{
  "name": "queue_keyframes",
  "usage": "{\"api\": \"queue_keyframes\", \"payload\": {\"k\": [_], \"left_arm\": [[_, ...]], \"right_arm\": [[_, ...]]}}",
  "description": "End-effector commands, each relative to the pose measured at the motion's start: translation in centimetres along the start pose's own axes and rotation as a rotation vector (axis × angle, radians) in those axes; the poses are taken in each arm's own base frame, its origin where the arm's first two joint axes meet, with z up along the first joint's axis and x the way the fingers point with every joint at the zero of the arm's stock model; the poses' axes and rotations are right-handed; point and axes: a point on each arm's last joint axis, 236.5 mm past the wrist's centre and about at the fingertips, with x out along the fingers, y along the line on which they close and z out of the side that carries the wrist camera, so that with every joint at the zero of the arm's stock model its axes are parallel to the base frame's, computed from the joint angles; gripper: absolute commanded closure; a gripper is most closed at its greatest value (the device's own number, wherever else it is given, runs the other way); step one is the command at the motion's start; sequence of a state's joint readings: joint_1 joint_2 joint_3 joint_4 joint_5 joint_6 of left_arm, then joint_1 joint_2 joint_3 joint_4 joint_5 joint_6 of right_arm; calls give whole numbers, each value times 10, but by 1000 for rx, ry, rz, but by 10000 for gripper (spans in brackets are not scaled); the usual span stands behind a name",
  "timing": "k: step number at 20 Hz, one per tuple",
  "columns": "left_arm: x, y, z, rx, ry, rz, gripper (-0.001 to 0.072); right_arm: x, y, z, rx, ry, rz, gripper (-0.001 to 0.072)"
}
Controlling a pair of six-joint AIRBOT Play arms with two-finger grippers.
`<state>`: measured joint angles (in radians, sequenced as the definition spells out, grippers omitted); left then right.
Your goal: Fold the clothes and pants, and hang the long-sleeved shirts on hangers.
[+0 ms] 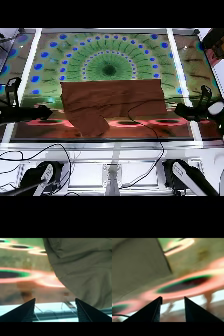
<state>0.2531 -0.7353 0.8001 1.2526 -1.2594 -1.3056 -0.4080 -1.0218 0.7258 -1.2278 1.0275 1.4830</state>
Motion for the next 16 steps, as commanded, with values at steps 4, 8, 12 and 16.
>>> {"api": "queue_keyframes", "payload": {"k": [4,8,12,16], "left_arm": [[4,3,6,-11,-32,6,172],[5,3,5,-35,-30,5,172],[16,6,-1,-126,-28,8,172],[40,8,-34,-193,61,-2,172]], "right_arm": [[42,-6,-5,271,294,304,182],[65,5,-8,279,324,325,184],[89,19,-8,259,316,285,187],[99,32,-2,229,279,267,247]]}}
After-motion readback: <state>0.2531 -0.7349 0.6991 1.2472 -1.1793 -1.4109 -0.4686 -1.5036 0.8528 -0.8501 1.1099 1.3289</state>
